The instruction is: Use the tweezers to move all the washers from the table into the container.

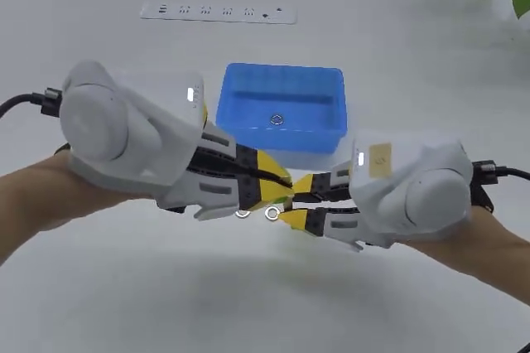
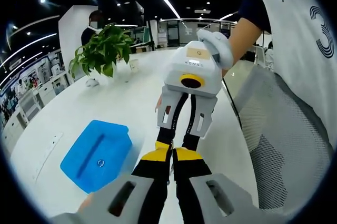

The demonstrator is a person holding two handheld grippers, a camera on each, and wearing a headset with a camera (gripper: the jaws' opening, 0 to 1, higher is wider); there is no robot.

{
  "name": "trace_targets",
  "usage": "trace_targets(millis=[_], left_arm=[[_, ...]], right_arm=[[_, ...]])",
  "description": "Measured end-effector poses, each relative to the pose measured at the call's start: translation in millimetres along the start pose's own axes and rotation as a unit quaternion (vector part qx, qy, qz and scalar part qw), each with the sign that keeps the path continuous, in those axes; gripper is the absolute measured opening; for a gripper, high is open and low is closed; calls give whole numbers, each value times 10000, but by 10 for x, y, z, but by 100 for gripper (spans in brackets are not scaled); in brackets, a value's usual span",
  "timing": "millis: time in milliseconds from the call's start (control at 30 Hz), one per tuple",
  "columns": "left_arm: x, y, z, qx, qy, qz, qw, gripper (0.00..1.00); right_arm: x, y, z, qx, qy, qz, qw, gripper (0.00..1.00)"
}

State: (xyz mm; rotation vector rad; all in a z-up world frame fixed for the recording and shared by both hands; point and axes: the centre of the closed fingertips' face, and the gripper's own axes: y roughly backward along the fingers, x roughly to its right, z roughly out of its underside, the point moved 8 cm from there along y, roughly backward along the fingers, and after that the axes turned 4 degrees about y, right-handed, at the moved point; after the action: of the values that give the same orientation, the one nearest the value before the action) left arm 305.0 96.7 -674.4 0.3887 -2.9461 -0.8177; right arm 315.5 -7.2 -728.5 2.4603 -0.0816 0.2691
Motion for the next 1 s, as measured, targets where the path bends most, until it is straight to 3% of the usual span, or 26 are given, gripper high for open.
trace_targets(millis=[833,1000], left_arm=[[-16,-15,14,-71,143,42,9999,6],[-15,-4,8,-162,93,19,9998,6]], right_arm=[[-6,-23,22,0,-144,-19,9999,12],[-8,-29,16,-6,-123,-40,9999,12]])
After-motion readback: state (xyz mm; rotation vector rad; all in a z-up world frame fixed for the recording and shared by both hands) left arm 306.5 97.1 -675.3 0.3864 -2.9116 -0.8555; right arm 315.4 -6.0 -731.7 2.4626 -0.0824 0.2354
